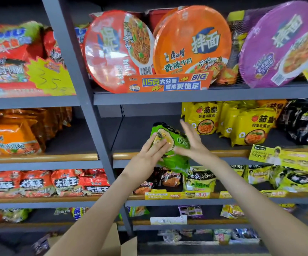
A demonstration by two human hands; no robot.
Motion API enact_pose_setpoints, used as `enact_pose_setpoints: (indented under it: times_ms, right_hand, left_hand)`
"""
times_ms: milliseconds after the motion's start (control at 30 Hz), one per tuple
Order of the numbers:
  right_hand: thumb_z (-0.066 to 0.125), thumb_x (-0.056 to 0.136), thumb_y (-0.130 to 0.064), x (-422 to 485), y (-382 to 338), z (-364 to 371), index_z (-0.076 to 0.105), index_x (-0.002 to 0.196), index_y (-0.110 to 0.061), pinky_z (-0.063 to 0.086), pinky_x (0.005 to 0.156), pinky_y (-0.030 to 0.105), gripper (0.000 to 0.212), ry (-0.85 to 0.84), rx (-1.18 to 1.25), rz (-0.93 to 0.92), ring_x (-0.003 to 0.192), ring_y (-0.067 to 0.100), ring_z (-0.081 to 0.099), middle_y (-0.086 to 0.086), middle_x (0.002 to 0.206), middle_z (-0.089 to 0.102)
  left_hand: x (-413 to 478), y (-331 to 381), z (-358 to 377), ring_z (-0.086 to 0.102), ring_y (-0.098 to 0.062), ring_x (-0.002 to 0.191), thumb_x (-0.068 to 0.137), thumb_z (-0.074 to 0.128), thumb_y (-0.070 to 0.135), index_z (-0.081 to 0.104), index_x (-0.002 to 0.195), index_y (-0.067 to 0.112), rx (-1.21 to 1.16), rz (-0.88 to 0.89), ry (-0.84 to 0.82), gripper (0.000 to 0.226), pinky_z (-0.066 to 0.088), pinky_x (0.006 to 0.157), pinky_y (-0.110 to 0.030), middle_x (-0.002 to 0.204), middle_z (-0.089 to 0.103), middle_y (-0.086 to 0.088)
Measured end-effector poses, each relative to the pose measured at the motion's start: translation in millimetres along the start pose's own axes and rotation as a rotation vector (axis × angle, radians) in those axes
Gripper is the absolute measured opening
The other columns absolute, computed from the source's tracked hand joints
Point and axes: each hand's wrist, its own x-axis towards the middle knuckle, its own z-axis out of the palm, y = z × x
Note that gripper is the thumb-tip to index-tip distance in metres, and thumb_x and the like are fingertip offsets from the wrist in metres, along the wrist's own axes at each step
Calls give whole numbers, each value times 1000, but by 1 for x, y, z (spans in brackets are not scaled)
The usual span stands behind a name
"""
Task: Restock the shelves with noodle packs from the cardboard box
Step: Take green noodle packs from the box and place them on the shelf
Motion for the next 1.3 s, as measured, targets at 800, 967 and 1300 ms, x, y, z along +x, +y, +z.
enact_pose_setpoints:
  times_ms: [800, 967, 1300]
  right_hand:
    - [78, 73, -7, 5, -29, 4, 57, 125, -10, 33, 100, 30, 56, 377, -644, -623, 113, 16, 45, 4, 117, 55]
    - [79, 62, 10, 19, -24, 19, 57, 125, -1, 50, 89, 38, 68, 418, -865, -556, 100, 29, 61, 12, 111, 64]
    - [53, 87, 3, 95, 6, 6, 20, 150, -11, 20, 113, 37, 73, 331, -995, -307, 138, 28, 28, 11, 152, 30]
  left_hand:
    - [35, -16, -31, 52, -25, 94, 66, 81, 5, 57, 117, 6, 208, -12, 386, 56, 37, 88, -37, 102, 64, -10]
    - [44, -20, -15, 62, -29, 87, 63, 82, 0, 64, 116, 3, 306, -16, 380, 57, 37, 91, -37, 101, 66, -11]
    - [121, -62, 20, 53, -30, 114, 86, 66, 22, 52, 135, 20, 61, -377, 23, 51, 44, 89, -37, 128, 56, -7]
